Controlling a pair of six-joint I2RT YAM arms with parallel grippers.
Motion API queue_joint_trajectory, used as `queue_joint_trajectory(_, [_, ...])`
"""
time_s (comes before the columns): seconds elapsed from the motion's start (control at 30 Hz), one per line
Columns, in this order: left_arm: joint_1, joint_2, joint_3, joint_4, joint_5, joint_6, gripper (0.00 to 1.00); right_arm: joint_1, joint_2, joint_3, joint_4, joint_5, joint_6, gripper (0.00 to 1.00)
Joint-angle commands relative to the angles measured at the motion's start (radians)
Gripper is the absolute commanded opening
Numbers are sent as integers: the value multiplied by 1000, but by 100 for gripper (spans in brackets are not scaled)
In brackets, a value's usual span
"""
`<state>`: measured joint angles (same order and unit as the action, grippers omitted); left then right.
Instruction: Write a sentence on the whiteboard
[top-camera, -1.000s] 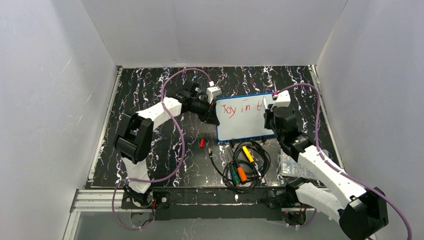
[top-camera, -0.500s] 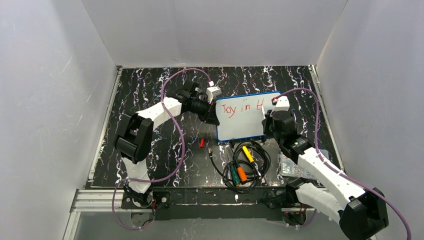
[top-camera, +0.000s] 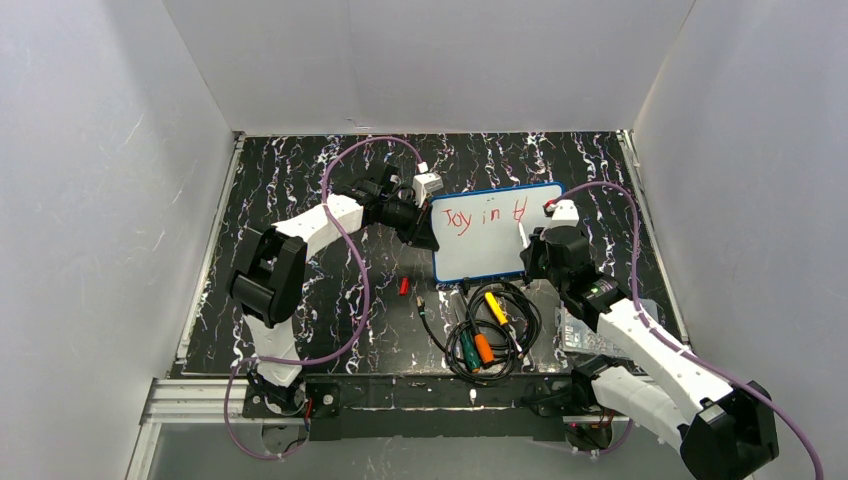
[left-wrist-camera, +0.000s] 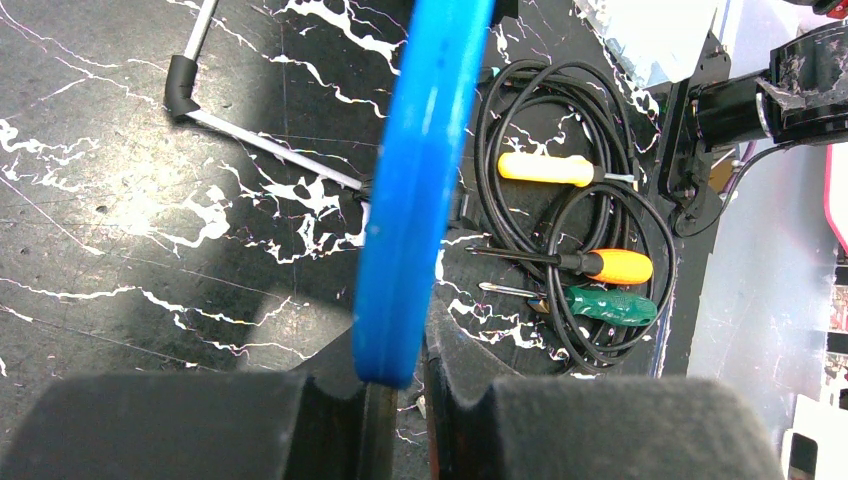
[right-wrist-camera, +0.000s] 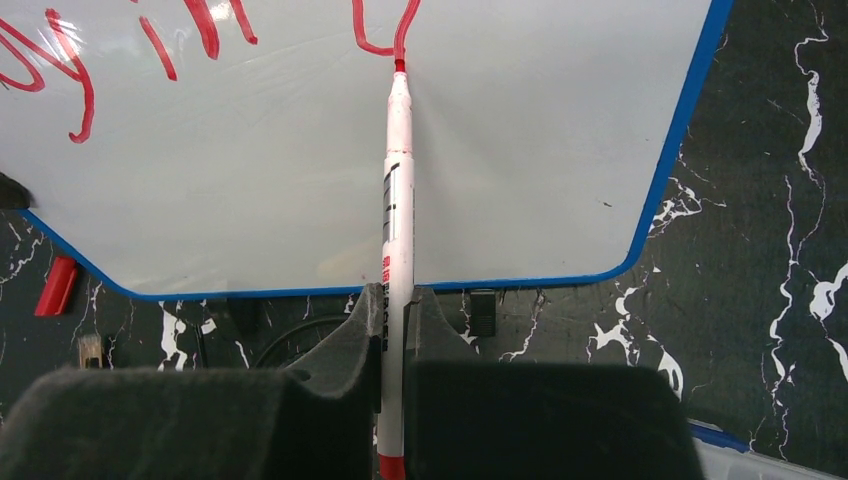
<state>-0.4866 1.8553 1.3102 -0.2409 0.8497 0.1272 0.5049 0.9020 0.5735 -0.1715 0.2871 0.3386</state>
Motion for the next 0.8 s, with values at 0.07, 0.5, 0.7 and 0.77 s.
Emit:
queue_joint_trajectory(0.07, [-1, -56, 25, -24, -21, 29, 0, -3, -9, 2, 70, 58, -21, 1])
queue_joint_trajectory(0.5, [-1, -51, 25, -24, -20, 28, 0, -3, 26, 28, 126, 136, -61, 1])
queue_joint_trajectory(0.7, [-1, -50, 26, -24, -20, 28, 0, -3, 20, 11, 97, 138, -36, 1])
queue_joint_trajectory(0.77, [-2, -48, 27, -24, -20, 28, 0, -3, 13, 0, 93, 122, -30, 1])
